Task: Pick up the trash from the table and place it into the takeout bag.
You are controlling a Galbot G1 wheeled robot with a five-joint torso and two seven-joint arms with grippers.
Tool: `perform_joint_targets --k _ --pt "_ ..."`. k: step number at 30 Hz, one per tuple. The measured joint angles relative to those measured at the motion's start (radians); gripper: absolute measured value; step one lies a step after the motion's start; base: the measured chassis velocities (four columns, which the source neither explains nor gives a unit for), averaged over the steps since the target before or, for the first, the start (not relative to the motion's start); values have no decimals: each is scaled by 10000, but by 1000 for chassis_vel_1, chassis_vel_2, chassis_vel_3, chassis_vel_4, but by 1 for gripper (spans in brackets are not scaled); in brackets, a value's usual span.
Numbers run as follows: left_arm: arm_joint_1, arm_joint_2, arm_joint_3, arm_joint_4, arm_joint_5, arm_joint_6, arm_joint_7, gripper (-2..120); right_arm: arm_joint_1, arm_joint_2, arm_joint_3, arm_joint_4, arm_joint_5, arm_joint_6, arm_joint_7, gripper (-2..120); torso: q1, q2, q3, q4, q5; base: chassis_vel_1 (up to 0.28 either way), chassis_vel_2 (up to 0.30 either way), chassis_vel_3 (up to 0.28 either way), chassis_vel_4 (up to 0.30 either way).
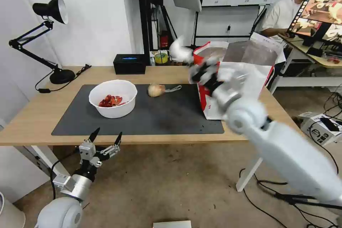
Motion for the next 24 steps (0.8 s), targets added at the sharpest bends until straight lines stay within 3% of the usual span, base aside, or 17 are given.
perform_joint_targets --k 5,15,17,18,20,24 --pt "-19 5 175 -86 58 56 -74 100 629 -694 300 -918 216 125 50 0 2 -1 1 0 1 0 0 0 0" --pt "51 -1 241 -180 66 77 -104 100 1100 -799 183 -1998 901 -543 69 0 3 -1 2 2 2 0 0 0 0" --pt "99 -12 215 -210 66 77 -104 100 1308 -800 126 -2043 1350 -1673 608 2 2 -1 3 2 0 0 0 0 0" --pt "99 -12 215 -210 66 77 -104 100 1308 -800 126 -2043 1350 -1673 608 2 2 -1 3 2 0 0 0 0 0" --pt "149 -18 174 -239 67 78 -104 100 1654 -889 88 -2030 1748 -3326 1081 14 3 -2 3 2 2 0 0 0 0" --pt "182 -17 147 -250 64 77 -101 100 2134 -1050 -65 -1960 1983 -4601 1200 27 2 -1 3 1 -1 0 0 0 0"
